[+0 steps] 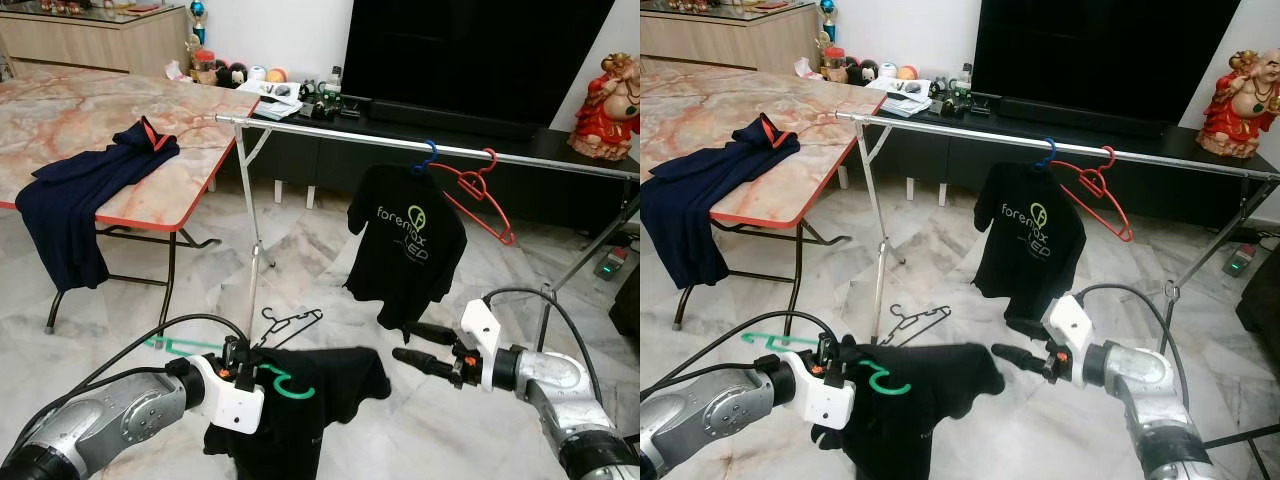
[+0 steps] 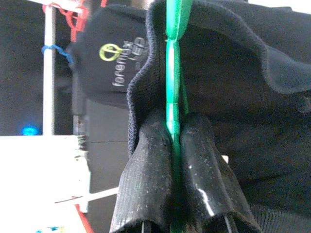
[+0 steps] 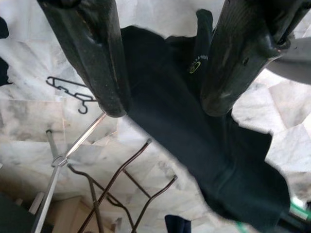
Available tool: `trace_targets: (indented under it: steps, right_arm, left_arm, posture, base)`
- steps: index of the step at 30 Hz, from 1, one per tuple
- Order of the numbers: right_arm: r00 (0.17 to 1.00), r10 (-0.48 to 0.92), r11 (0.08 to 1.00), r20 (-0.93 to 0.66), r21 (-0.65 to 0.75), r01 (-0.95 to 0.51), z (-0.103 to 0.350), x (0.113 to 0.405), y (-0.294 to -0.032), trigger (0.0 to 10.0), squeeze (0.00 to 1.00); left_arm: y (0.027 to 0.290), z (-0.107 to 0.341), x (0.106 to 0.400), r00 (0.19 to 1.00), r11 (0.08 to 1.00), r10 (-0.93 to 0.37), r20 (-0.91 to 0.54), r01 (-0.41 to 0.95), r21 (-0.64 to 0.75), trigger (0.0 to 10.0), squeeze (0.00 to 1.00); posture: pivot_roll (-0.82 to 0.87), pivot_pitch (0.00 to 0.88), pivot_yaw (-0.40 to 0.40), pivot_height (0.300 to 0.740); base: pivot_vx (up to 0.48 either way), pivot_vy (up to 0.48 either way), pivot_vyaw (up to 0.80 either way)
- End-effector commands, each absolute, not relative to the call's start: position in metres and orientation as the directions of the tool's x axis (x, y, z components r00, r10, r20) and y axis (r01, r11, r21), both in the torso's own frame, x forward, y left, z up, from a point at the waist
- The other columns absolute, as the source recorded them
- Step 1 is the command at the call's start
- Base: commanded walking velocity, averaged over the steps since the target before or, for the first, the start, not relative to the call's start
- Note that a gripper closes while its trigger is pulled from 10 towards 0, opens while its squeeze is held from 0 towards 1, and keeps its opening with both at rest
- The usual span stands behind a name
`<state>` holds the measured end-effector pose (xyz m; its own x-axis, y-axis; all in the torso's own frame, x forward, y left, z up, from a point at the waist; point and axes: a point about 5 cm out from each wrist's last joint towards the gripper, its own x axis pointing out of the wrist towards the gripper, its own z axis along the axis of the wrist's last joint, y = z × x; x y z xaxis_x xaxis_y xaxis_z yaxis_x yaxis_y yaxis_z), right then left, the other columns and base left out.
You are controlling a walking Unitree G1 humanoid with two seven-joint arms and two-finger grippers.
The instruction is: Hang hanger
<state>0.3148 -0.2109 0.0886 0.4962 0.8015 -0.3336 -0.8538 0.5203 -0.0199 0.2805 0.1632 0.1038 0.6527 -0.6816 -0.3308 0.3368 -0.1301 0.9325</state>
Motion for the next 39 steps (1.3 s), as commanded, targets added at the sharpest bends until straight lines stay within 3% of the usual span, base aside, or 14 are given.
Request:
trace_targets:
  steps: [1,4,8,9,11,12,17,18,19,20,27,33,39]
  right_arm:
    - [0.495,0.799,0.517,-0.342,-0.031,-0.855,0.091,0.314,-0.215,10.0,0.0]
    - [0.517,0.782,0.539,-0.347,-0.037,-0.841,0.09,0.314,-0.219,10.0,0.0]
    - [0.537,0.772,0.565,-0.339,-0.019,-0.825,0.09,0.314,-0.224,10.0,0.0]
    - [0.535,0.774,0.565,-0.339,-0.012,-0.825,0.09,0.314,-0.225,10.0,0.17]
    - [0.527,0.778,0.56,-0.342,-0.003,-0.828,0.089,0.313,-0.225,10.0,0.17]
    - [0.469,0.79,0.517,-0.395,0.017,-0.856,0.083,0.306,-0.23,10.0,1.0]
    - [0.407,0.753,0.478,-0.516,0.003,-0.879,0.07,0.295,-0.24,10.0,1.0]
    - [0.412,0.737,0.487,-0.536,-0.002,-0.874,0.068,0.293,-0.243,10.0,0.39]
    - [0.412,0.737,0.487,-0.536,-0.002,-0.874,0.068,0.293,-0.243,10.0,0.39]
    - [0.427,0.723,0.504,-0.543,-0.008,-0.864,0.067,0.293,-0.246,10.0,0.0]
    - [0.371,0.766,0.458,-0.525,0.04,-0.888,0.061,0.287,-0.24,10.0,0.0]
    - [0.378,0.747,0.483,-0.547,0.056,-0.874,0.05,0.281,-0.24,10.0,0.0]
    - [0.373,0.763,0.483,-0.528,0.082,-0.872,0.046,0.278,-0.237,10.0,0.0]
  left_arm:
    - [0.162,0.118,0.288,0.669,-0.101,-0.698,-0.254,0.259,0.961,10.0,0.0]
    - [0.163,0.115,0.289,0.674,-0.078,-0.695,-0.25,0.275,0.958,10.0,0.0]
    - [0.166,0.112,0.283,0.659,0.033,-0.71,-0.248,0.383,0.923,10.0,0.0]
    - [0.166,0.111,0.281,0.651,0.042,-0.716,-0.252,0.401,0.915,10.0,0.0]
    - [0.167,0.111,0.279,0.638,0.044,-0.725,-0.258,0.418,0.908,10.0,0.0]
    - [0.175,0.11,0.267,0.574,0.019,-0.76,-0.305,0.488,0.873,10.0,0.0]
    - [0.19,0.11,0.259,0.534,-0.003,-0.755,-0.38,0.576,0.817,10.0,0.0]
    - [0.194,0.113,0.257,0.521,0.005,-0.759,-0.391,0.605,0.796,10.0,0.0]
    - [0.194,0.113,0.257,0.521,0.005,-0.759,-0.391,0.605,0.796,10.0,0.0]
    - [0.195,0.117,0.255,0.505,0.003,-0.766,-0.398,0.622,0.783,10.0,0.0]
    - [0.192,0.125,0.255,0.467,0.02,-0.795,-0.388,0.659,0.752,10.0,0.0]
    - [0.187,0.13,0.25,0.407,-0.011,-0.823,-0.396,0.685,0.728,10.0,0.0]
    - [0.182,0.143,0.252,0.389,0.018,-0.851,-0.353,0.693,0.721,10.0,0.0]
  posture:
    - [0.13,0.011,-0.111,0.74]
    - [0.13,0.011,-0.111,0.74]
    - [0.13,0.012,-0.11,0.74]
    - [0.13,0.012,-0.11,0.74]
    - [0.13,0.012,-0.111,0.74]
    - [0.13,0.013,-0.11,0.74]
    - [0.13,0.012,-0.109,0.74]
    - [0.13,0.014,-0.111,0.74]
    - [0.13,0.014,-0.111,0.74]
    - [0.14,0.014,-0.112,0.74]
    - [0.13,0.005,-0.107,0.74]
    - [0.14,0.0,-0.104,0.74]
    - [0.14,0.0,-0.098,0.74]
  base:
    - [0.0,0.0,0.0]
    - [0.0,0.0,0.0]
    - [0.0,0.0,0.0]
    - [0.0,0.0,0.0]
    - [0.0,0.0,0.0]
    - [0.0,0.0,0.0]
    - [0.0,0.0,0.0]
    - [0.0,0.0,0.0]
    - [0.0,0.0,0.0]
    - [0.0,0.0,0.0]
    - [0.0,0.0,0.0]
    - [0.0,0.0,0.0]
    - [0.0,0.0,0.0]
